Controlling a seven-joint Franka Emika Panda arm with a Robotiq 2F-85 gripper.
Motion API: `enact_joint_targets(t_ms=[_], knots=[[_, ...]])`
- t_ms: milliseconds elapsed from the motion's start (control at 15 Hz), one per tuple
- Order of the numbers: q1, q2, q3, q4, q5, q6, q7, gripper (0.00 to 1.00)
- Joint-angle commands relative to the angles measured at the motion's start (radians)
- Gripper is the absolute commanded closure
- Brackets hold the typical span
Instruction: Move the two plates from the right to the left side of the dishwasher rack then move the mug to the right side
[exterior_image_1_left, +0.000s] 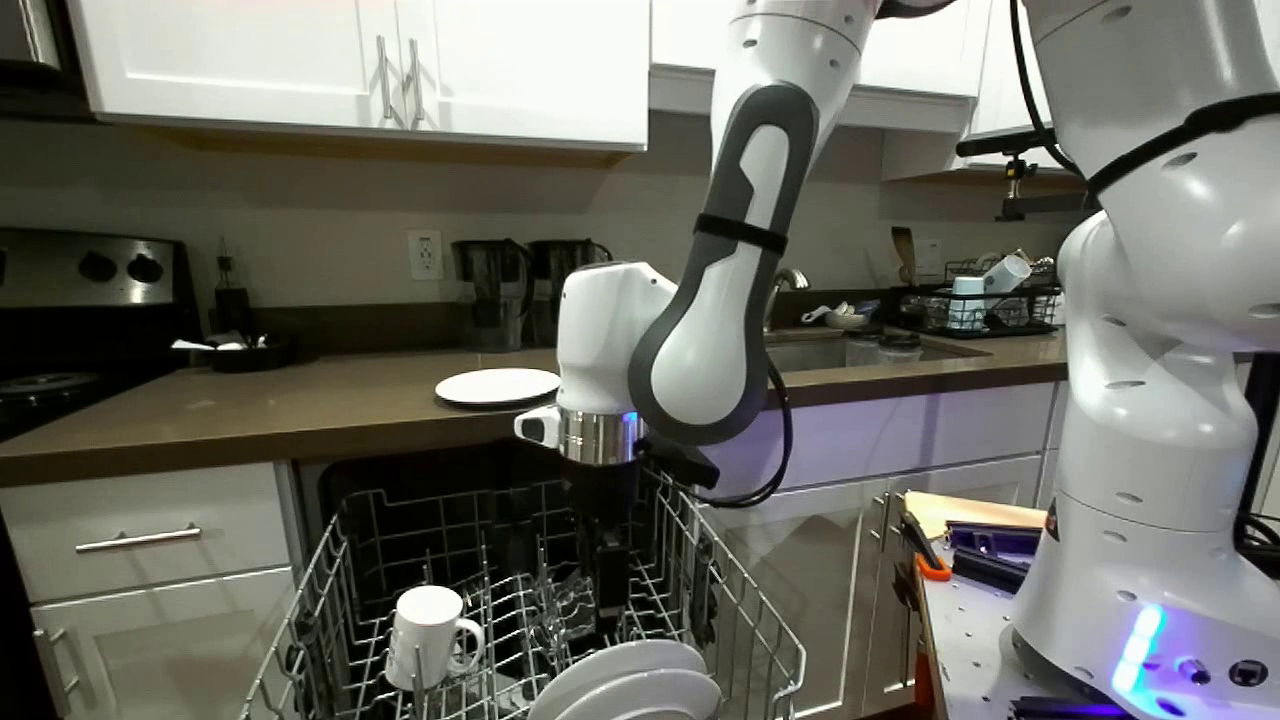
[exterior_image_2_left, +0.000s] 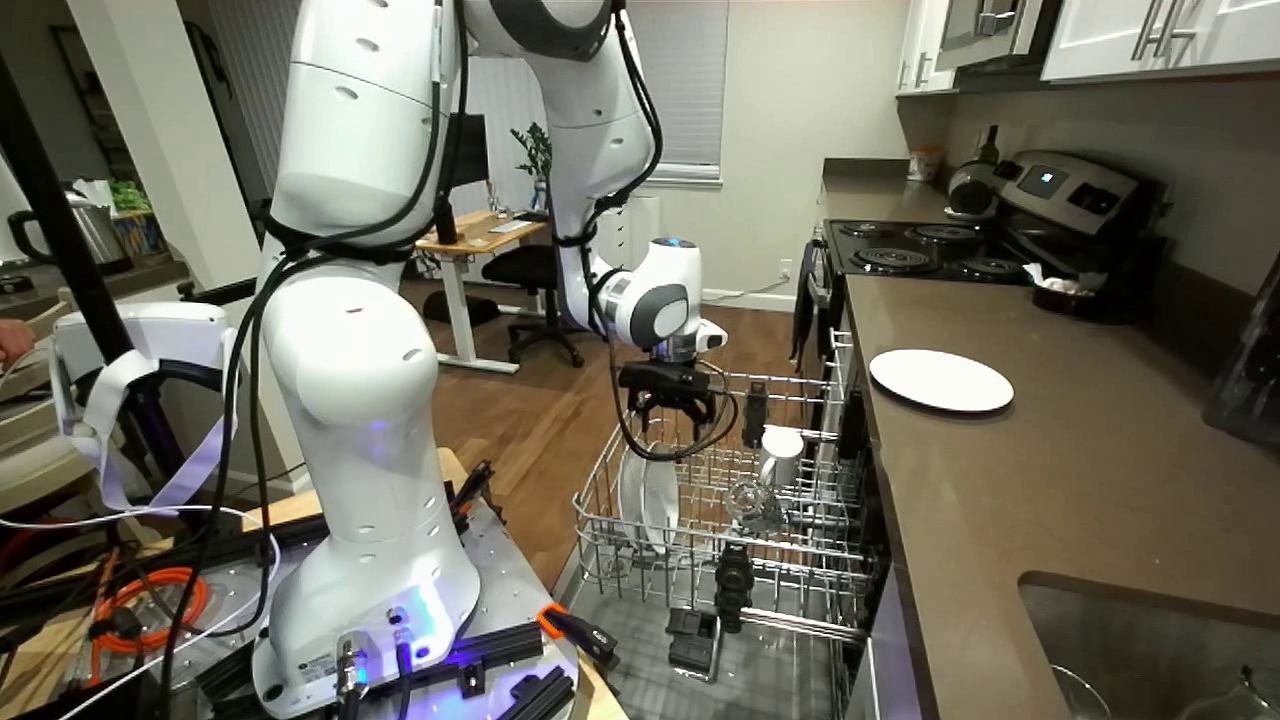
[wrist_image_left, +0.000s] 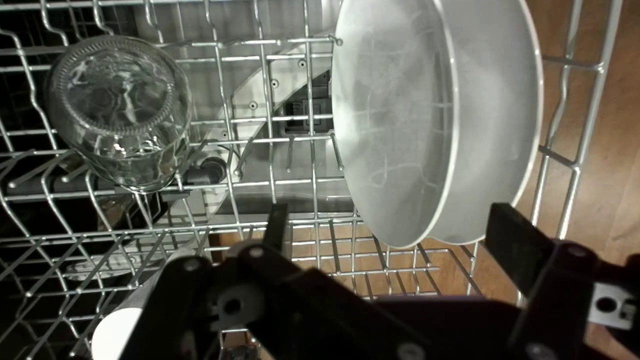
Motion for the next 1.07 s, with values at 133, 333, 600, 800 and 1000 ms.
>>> enact_joint_targets(t_ms=[133, 333, 600, 800, 1000], knots=[[-0.13, 0.102, 0.119, 0.017, 0.022, 0.054, -0.038, 0.0], [-0.125, 0.127, 0.097, 0.021, -0.016, 0.049, -0.021, 0.02], [-0.108, 0.166, 0.064, 0.041, -0.046, 0.055, -0.01, 0.01], [-0.107, 0.189, 0.054, 0.059, -0.06, 0.055, -0.008, 0.0], [-0.115, 0.239, 0.062, 0.085, -0.058, 0.063, -0.012, 0.0]])
